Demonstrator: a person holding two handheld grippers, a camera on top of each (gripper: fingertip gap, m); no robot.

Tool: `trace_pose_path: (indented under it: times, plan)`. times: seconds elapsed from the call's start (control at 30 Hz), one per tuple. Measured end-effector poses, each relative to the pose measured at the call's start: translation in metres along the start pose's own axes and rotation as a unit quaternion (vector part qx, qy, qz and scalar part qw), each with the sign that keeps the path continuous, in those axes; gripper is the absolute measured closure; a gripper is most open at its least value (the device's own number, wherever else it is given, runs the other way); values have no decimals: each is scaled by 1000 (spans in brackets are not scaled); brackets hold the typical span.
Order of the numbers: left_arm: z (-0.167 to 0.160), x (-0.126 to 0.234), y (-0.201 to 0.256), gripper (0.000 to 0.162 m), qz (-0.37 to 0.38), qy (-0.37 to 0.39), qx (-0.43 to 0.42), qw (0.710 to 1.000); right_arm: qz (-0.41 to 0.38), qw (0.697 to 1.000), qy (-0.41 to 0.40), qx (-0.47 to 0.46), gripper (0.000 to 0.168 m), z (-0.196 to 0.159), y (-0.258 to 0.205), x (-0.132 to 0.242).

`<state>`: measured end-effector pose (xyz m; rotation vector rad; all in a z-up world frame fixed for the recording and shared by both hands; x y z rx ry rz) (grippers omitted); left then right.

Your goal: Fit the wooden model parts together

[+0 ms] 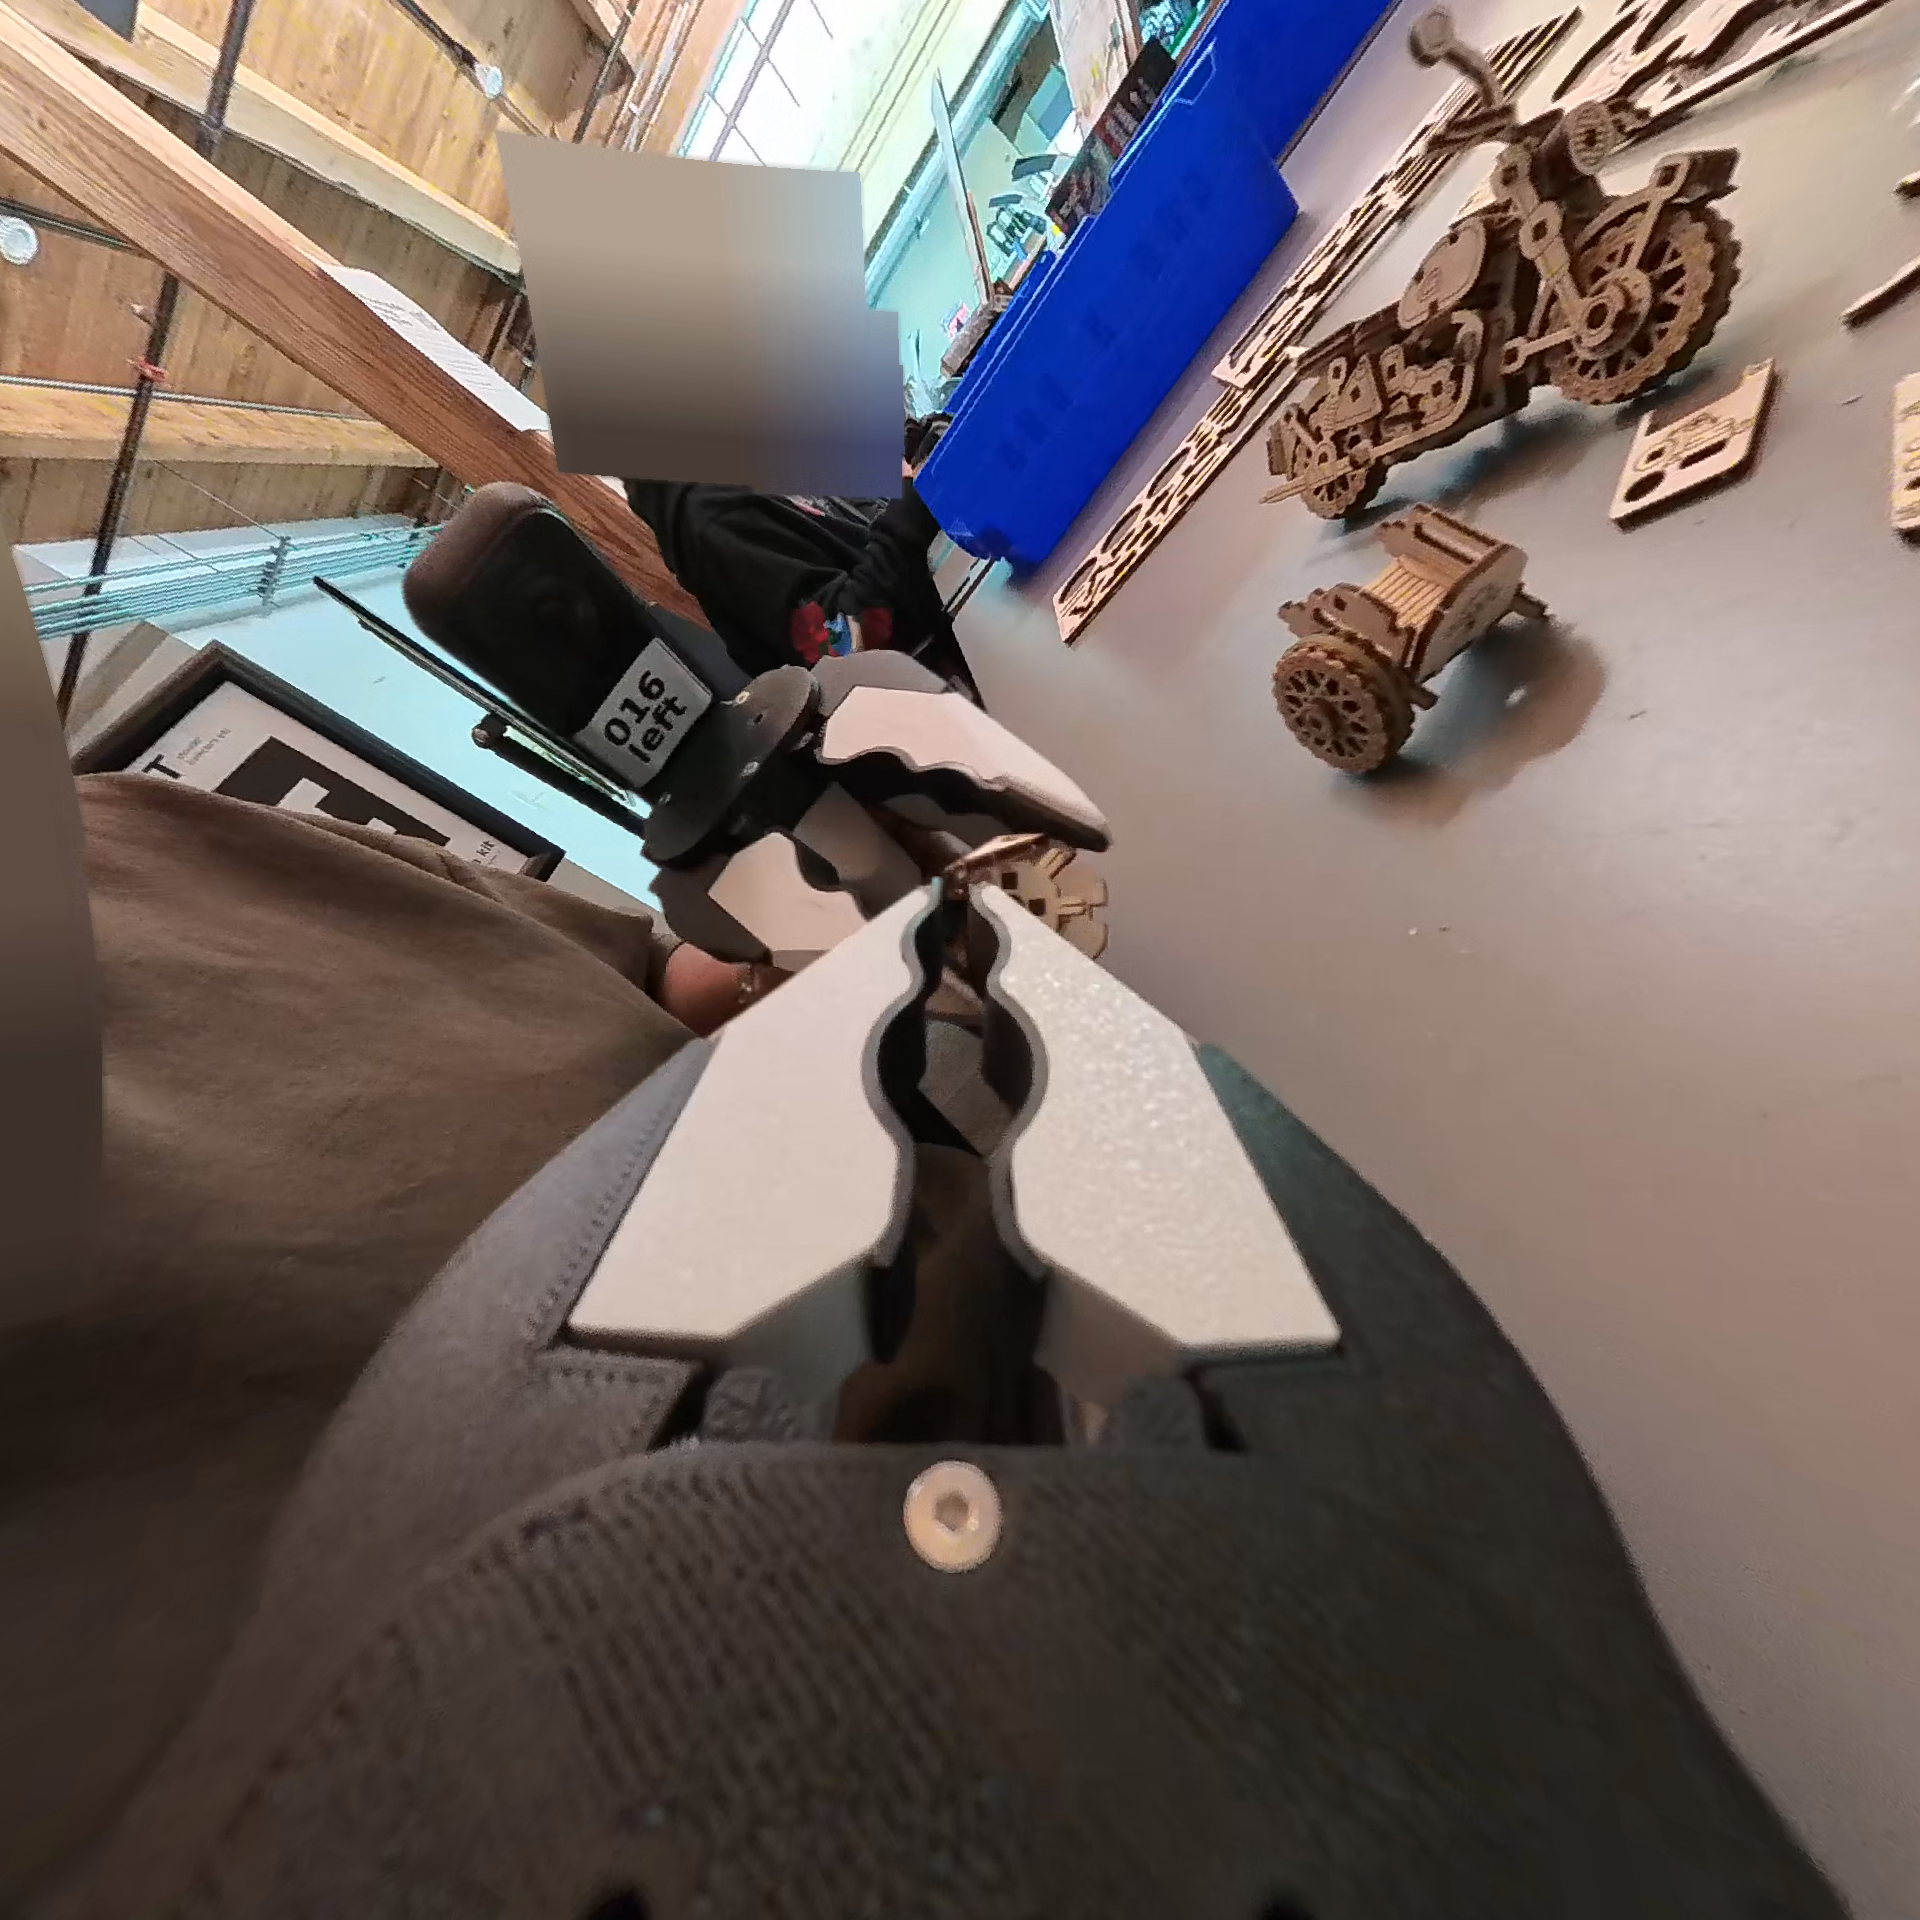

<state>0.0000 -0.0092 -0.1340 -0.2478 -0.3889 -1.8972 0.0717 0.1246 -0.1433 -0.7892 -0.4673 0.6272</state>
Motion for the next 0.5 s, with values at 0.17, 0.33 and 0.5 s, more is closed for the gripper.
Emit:
trace_pose_path:
  times: [0.17,0.33,0.5]
  plan:
    - [0,1,-2,131,-12,10,19,1000,14,1000,6,-22,168,0,2,-1]
    - [2,4,-4,118,-51,66,64,994,66,994,22,-81,168,1,6,2]
    - [6,13,-7,111,-124,126,84,981,121,985,21,-123,167,3,7,6]
Point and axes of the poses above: each gripper's, where its closed fingertips meet, x back along the fingers, z out of its top, y = z × x across the jaws, the point moved 9 cm from there along x, back along the fingers, and after that the axes turned 9 degrees about -z, right-handed, at the moved point
